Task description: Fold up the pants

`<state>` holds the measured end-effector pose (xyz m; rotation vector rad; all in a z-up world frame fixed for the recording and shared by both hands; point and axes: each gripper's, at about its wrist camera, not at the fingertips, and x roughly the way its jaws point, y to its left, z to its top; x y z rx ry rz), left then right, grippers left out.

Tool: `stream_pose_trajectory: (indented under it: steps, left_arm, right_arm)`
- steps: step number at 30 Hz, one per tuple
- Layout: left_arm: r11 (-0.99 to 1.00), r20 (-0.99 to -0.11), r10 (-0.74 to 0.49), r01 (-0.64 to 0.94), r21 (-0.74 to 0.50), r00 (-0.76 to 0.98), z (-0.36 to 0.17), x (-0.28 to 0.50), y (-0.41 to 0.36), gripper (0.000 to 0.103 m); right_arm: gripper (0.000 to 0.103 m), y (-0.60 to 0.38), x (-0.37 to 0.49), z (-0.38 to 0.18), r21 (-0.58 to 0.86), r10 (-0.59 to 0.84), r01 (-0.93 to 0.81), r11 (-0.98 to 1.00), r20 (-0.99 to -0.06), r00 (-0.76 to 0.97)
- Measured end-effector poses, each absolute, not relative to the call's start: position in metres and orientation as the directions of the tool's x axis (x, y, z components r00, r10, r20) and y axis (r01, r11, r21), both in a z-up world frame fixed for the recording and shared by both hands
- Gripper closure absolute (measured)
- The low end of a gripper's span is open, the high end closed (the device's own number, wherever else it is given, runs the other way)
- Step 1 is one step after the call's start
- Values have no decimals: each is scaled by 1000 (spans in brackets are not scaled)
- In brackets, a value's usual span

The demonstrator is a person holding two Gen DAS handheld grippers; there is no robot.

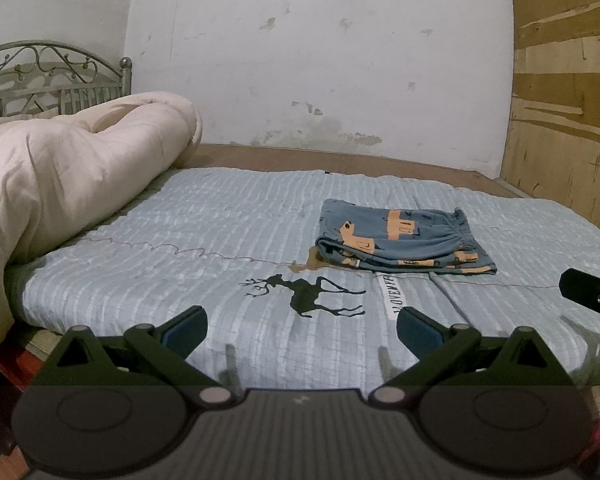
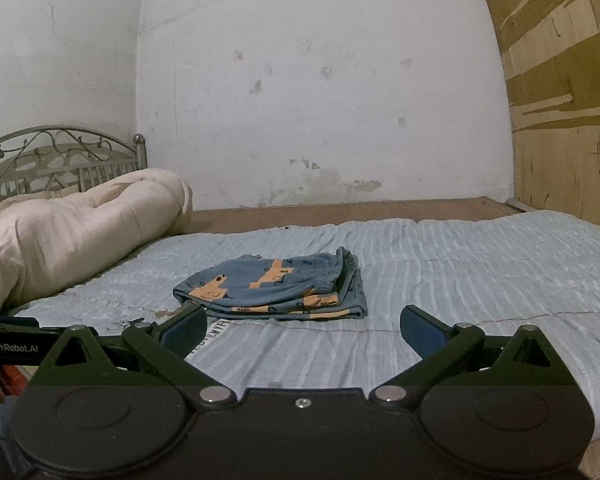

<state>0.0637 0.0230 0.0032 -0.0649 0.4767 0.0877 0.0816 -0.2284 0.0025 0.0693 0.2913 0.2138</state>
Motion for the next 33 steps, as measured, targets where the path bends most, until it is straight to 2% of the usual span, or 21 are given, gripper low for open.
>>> stream_pose_trajectory:
  steps: [25,33]
  left_arm:
    - [994,-460,66,-97,-44,885,3,63,24,1]
    - [994,-439,101,-109,8,893,1,62,16,1]
  right_arm:
    - [1,-227,81,0,95,221,-202,975,-281,934]
    - [1,-227,81,0,95,221,-202,975,-282,934]
